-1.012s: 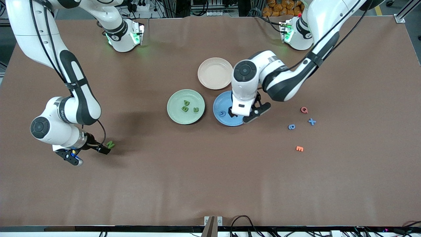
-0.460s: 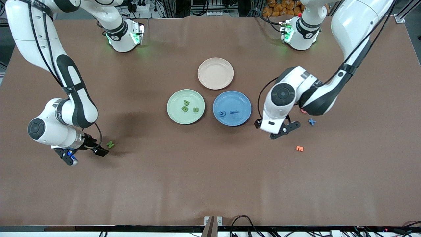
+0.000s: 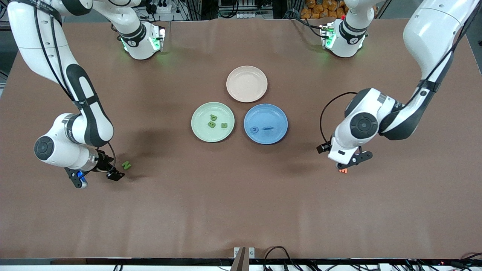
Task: Sort letters by color into matching plates
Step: 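Lower the right gripper to the green N while the left gripper reaches blue e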
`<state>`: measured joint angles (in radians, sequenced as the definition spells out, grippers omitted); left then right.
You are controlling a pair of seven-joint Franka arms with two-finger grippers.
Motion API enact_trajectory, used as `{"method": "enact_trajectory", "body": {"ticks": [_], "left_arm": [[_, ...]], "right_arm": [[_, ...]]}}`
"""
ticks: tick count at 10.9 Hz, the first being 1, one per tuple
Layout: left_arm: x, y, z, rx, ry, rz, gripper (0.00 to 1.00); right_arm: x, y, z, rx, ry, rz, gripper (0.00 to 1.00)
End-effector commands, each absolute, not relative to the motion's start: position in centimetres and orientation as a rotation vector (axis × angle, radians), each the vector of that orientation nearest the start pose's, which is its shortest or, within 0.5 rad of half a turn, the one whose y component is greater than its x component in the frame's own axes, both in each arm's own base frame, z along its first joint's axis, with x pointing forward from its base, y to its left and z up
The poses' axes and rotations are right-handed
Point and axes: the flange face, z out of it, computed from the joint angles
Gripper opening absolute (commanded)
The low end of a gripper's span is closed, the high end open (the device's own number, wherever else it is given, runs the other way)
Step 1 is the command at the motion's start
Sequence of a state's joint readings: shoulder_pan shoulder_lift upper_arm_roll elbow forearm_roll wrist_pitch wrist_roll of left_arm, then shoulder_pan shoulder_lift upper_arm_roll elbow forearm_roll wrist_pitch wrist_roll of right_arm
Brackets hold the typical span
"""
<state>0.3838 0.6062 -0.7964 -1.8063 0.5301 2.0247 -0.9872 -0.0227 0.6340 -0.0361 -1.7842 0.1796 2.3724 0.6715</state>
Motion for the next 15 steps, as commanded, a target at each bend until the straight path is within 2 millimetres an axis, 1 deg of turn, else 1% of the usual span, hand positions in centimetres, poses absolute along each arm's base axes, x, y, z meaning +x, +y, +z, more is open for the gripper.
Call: {"method": "enact_trajectory", "body": {"ticks": [1, 2, 3, 4, 5, 6, 7, 8, 10, 12, 14, 15], "left_arm": [[58.8, -17.9, 25.3, -3.049, -0.529, 0.119, 1.0], [58.6, -17.9, 24.9, -3.067, -0.553, 0.113, 1.0], [58.8, -17.1, 24.4, -3.09, -0.611, 0.128, 1.0], [58.7, -17.0, 23.6, -3.112, -0.644, 0.151, 1.0], [58.6, -17.0, 23.0, -3.123, -0.647, 0.164, 1.0], [58.7, -16.6, 22.7, -3.129, -0.652, 0.163, 1.0], [58.5, -15.9, 22.2, -3.14, -0.651, 0.15, 1.0], [58.2, -15.8, 21.7, -3.157, -0.652, 0.131, 1.0], [56.9, -16.2, 20.6, -3.155, -0.588, 0.127, 1.0], [56.3, -15.1, 19.7, -3.125, -0.538, 0.112, 1.0], [55.6, -14.9, 19.1, -3.097, -0.469, 0.087, 1.0], [55.6, -14.1, 18.7, -3.085, -0.478, 0.091, 1.0]], "right_arm": [[66.0, -3.0, 18.9, -2.704, 1.406, 0.111, 1.0], [66.0, -2.6, 18.7, -2.691, 1.432, 0.108, 1.0], [66.0, -2.4, 18.6, -2.678, 1.459, 0.112, 1.0], [66.0, -2.1, 18.5, -2.675, 1.467, 0.113, 1.0], [66.2, -2.0, 18.2, -2.671, 1.478, 0.081, 1.0], [66.2, -1.3, 18.0, -2.671, 1.473, 0.069, 1.0], [66.1, -1.2, 17.9, -2.674, 1.472, 0.072, 1.0], [66.0, -1.1, 17.8, -2.678, 1.469, 0.076, 1.0], [65.9, -1.1, 17.6, -2.679, 1.471, 0.08, 1.0], [65.8, -1.3, 17.5, -2.677, 1.475, 0.08, 1.0], [64.8, -1.3, 16.4, -2.686, 1.47, 0.073, 1.0], [64.3, -1.4, 15.8, -2.692, 1.47, 0.067, 1.0]]}}
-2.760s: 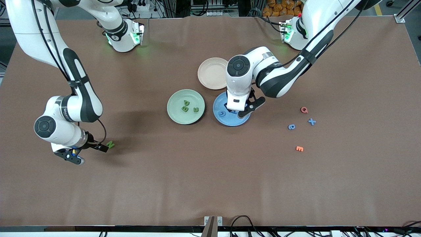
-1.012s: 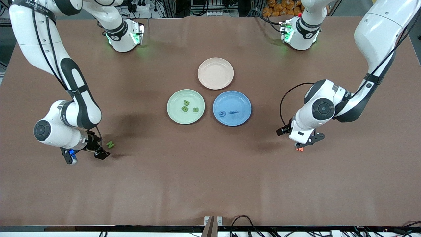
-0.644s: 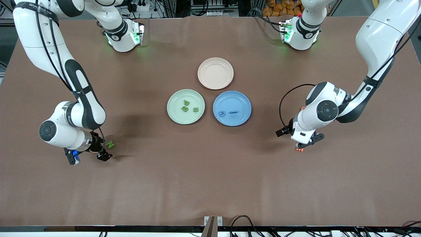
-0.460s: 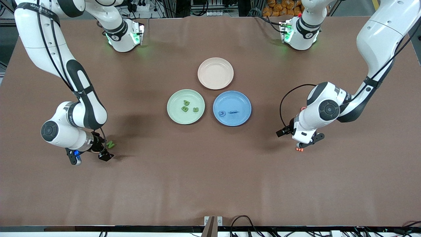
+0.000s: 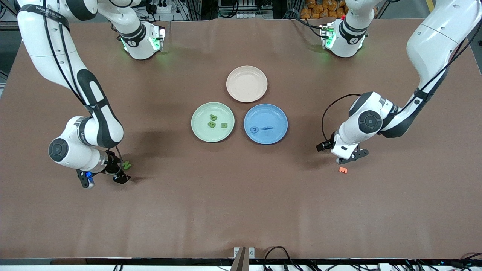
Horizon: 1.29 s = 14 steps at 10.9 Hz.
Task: Sort letters by color into matching plates
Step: 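Lower the right gripper to the green N while the left gripper reaches blue e, then grasp the green N with the right gripper while the left gripper grasps e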
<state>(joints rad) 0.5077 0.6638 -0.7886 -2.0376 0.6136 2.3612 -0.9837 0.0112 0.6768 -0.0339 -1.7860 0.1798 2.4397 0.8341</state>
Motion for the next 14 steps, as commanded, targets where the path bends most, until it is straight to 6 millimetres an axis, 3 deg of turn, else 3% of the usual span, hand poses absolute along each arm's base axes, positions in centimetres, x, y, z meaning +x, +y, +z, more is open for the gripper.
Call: {"method": "enact_trajectory", "body": {"ticks": [1, 6, 8, 12, 14], "left_arm": [[55.7, -14.0, 18.8, -3.084, -0.479, 0.089, 1.0], [55.1, -14.0, 18.5, -3.063, -0.396, 0.057, 1.0], [54.8, -14.1, 18.7, -3.057, -0.39, 0.049, 0.93], [54.5, -14.6, 20.6, -3.049, -0.356, -0.009, 0.92], [54.9, -13.2, 21.5, -3.086, -0.404, -0.011, 0.92]], "right_arm": [[64.0, -1.4, 15.7, -2.695, 1.469, 0.073, 1.0], [62.9, -1.0, 16.2, -2.704, 1.459, 0.089, 1.0], [62.6, -1.0, 16.5, -2.706, 1.455, 0.091, 1.0], [62.6, -1.2, 16.5, -2.708, 1.456, 0.087, 1.0], [62.6, -1.1, 16.5, -2.721, 1.444, 0.082, 0.98]]}}
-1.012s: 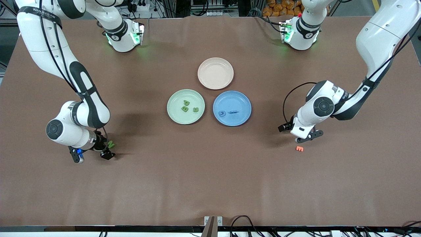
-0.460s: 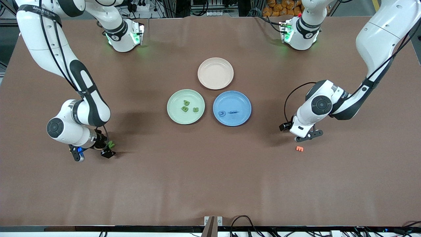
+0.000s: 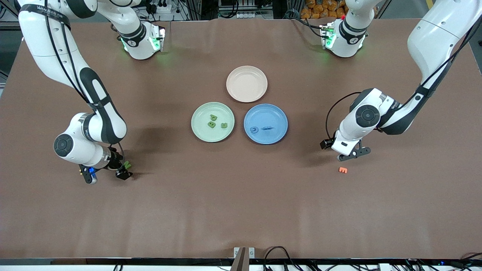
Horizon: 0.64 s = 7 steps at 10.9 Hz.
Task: Sort letters by color into matching plates
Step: 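Grasp the green N with the right gripper while the left gripper grasps e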
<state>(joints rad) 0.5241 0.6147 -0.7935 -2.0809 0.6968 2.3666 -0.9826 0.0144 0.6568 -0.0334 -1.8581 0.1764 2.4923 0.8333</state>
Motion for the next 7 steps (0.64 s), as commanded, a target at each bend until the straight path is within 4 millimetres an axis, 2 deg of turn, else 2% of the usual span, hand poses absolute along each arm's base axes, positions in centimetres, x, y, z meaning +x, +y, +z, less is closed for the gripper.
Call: {"method": "enact_trajectory", "body": {"ticks": [1, 4, 7], "left_arm": [[55.0, -13.1, 21.8, -3.098, -0.408, -0.01, 0.92], [54.8, -13.4, 21.0, -3.12, -0.406, 0.008, 0.93], [54.7, -14.0, 20.6, -3.135, -0.382, 0.0, 0.92]], "right_arm": [[62.7, -1.1, 16.6, -2.72, 1.443, 0.08, 0.93], [62.7, -1.1, 16.8, -2.721, 1.441, 0.075, 0.65], [62.7, -1.3, 16.8, -2.719, 1.445, 0.075, 0.54]]}}
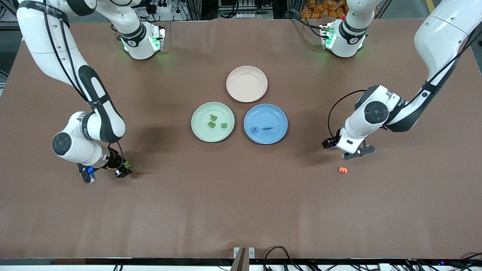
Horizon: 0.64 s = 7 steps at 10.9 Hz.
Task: Sort letters by color into matching plates
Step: 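Grasp the green N with the right gripper while the left gripper grasps e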
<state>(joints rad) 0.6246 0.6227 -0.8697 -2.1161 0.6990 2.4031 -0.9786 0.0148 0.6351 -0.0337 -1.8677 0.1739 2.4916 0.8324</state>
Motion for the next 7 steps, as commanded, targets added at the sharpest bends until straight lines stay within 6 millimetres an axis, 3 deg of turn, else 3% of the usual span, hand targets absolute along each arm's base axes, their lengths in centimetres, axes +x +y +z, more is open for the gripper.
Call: {"method": "enact_trajectory", "body": {"ticks": [1, 7], "left_arm": [[54.7, -14.0, 20.3, -3.138, -0.376, 0.005, 0.9], [54.8, -12.9, 18.9, -3.128, -0.323, -0.034, 0.86]], "right_arm": [[62.7, -1.3, 16.8, -2.719, 1.445, 0.075, 0.49], [62.5, -1.4, 17.3, -2.766, 1.38, 0.066, 0.19]]}}
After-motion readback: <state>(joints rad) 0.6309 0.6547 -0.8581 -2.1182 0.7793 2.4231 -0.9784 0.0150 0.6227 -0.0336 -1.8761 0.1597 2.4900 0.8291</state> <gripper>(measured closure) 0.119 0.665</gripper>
